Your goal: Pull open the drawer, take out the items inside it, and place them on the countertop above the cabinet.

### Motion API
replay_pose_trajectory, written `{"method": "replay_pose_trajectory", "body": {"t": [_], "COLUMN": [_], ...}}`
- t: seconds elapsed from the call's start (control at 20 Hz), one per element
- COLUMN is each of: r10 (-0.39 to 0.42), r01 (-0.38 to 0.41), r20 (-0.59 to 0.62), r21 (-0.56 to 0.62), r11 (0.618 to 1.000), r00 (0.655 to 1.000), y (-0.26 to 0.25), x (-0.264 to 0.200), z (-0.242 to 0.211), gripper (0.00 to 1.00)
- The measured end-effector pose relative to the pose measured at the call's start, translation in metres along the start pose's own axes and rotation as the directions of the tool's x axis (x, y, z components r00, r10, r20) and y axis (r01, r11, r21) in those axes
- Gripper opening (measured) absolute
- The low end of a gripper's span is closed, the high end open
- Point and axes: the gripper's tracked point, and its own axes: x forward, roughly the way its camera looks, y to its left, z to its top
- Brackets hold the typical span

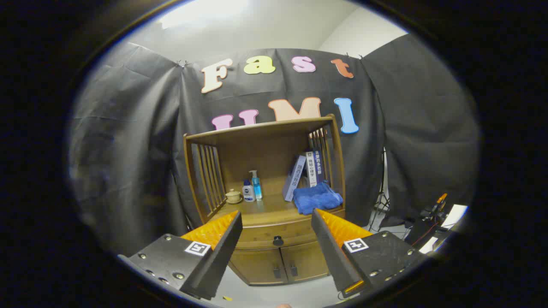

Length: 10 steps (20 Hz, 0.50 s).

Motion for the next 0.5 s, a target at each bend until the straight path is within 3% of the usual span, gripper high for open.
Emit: {"method": "replay_pose_trajectory", "body": {"t": [0.5], "r10": [-0.031], "r01": [0.031], "r20": [0.003], "r21": [-0.005], "r11": [1.000], "r00": [1.000], "y": [-0.007], "x": [0.017], "z": [-0.009], "gripper": [0.98]}}
